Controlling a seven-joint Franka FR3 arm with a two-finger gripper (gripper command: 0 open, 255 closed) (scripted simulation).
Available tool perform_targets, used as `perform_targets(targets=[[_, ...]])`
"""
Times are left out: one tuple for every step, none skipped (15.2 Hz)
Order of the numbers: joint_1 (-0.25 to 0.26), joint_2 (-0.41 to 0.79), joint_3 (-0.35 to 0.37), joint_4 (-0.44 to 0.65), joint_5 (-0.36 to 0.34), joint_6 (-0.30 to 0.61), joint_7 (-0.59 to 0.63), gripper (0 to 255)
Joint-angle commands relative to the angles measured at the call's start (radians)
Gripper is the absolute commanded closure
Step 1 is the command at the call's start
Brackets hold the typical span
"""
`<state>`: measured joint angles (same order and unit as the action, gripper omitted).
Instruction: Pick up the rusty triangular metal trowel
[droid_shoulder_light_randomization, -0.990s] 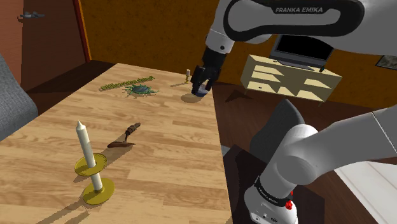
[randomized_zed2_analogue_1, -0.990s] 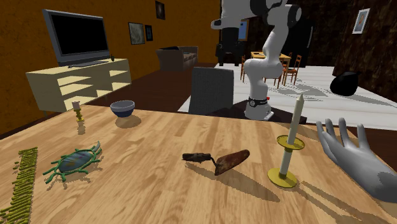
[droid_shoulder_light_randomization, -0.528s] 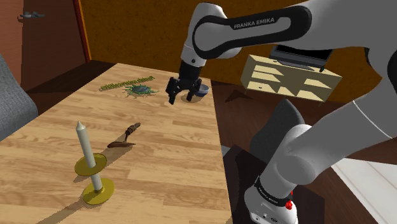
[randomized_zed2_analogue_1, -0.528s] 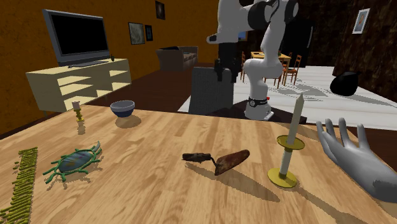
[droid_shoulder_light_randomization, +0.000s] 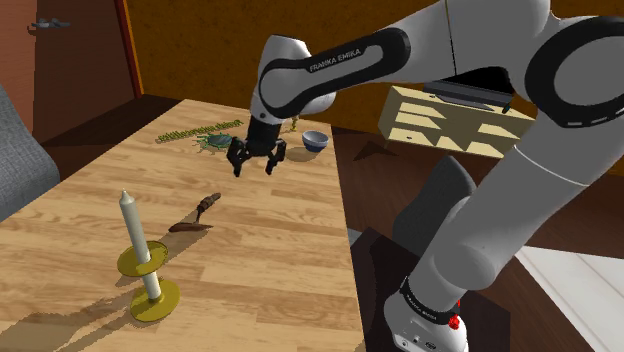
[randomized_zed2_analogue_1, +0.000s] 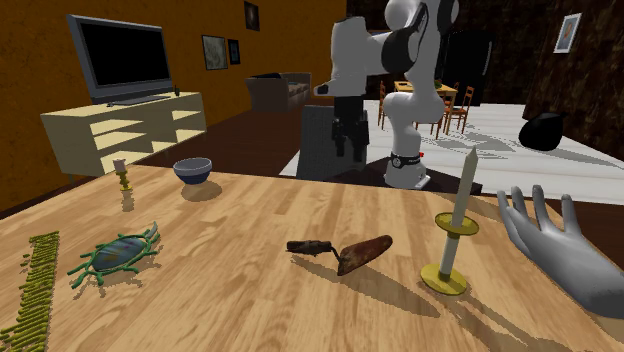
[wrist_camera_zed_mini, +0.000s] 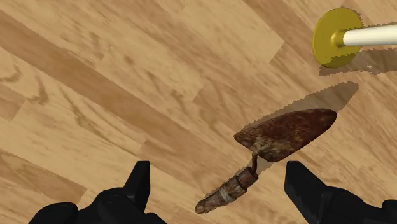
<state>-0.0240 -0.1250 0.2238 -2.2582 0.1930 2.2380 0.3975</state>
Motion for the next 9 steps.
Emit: perform_targets(targets=[[0.002, 0.087, 0.014, 0.041, -0.01, 0.045, 0.061, 0], [0.003, 0.126, 0.018, 0.064, -0.017, 0.062, 0.088, 0], [0.006, 0.167, 0.021, 0.088, -0.025, 0.077, 0.116, 0], [0.009, 0.207, 0.022, 0.114, -0.033, 0.091, 0.143, 0], [0.013, 0.247, 0.022, 0.141, -0.041, 0.104, 0.17, 0], [0.018, 0.287, 0.021, 0.169, -0.049, 0.115, 0.197, 0], [0.023, 0.327, 0.019, 0.198, -0.056, 0.125, 0.223, 0], [0.029, 0.367, 0.016, 0.229, -0.064, 0.134, 0.248, 0], [0.036, 0.407, 0.012, 0.261, -0.07, 0.142, 0.272, 0]])
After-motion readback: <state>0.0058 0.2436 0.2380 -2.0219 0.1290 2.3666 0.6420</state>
